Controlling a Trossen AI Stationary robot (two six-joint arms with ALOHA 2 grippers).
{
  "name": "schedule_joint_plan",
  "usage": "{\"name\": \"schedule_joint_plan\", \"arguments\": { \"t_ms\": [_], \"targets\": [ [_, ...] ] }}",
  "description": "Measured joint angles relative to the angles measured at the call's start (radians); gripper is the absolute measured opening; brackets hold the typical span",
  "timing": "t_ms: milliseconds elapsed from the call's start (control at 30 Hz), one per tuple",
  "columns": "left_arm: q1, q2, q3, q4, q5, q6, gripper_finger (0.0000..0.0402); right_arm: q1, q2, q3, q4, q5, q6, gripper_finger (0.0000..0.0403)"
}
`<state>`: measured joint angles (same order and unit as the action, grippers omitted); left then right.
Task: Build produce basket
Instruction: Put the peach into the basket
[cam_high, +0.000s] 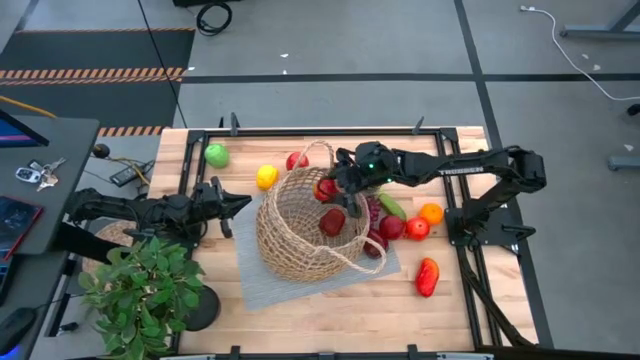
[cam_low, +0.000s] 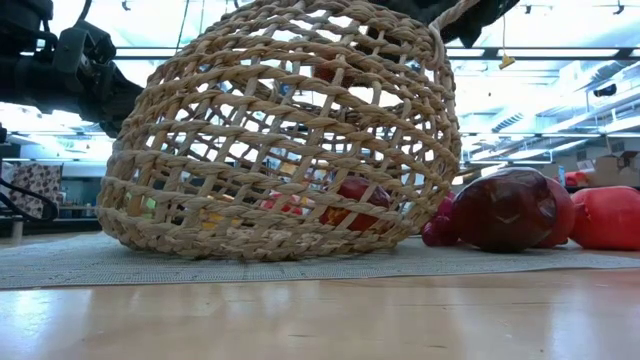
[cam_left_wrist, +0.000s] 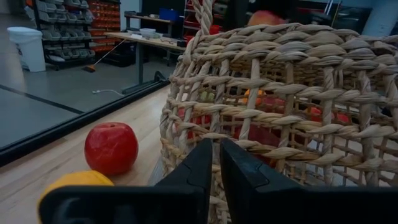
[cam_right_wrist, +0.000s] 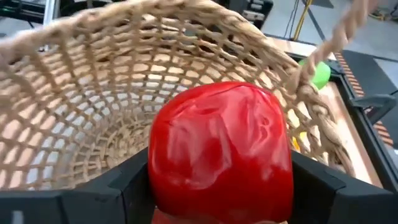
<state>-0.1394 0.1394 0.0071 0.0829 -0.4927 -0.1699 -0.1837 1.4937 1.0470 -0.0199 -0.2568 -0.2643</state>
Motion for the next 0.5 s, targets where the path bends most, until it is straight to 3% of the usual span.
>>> {"name": "schedule_joint_plan", "arguments": {
  "t_ms": [233, 500],
  "targets": [
    [0.000, 0.000, 0.000, 0.000, 0.000, 0.000, 0.0032, -0.009, 0.068, 0.016, -0.035, -0.008, 0.016, 0.0272],
    [0.000, 0.000, 0.000, 0.000, 0.000, 0.000, 0.0040, 0.010, 0.189, 0.212, -0.239, -0.005, 0.027, 0.0277]
  ]
}}
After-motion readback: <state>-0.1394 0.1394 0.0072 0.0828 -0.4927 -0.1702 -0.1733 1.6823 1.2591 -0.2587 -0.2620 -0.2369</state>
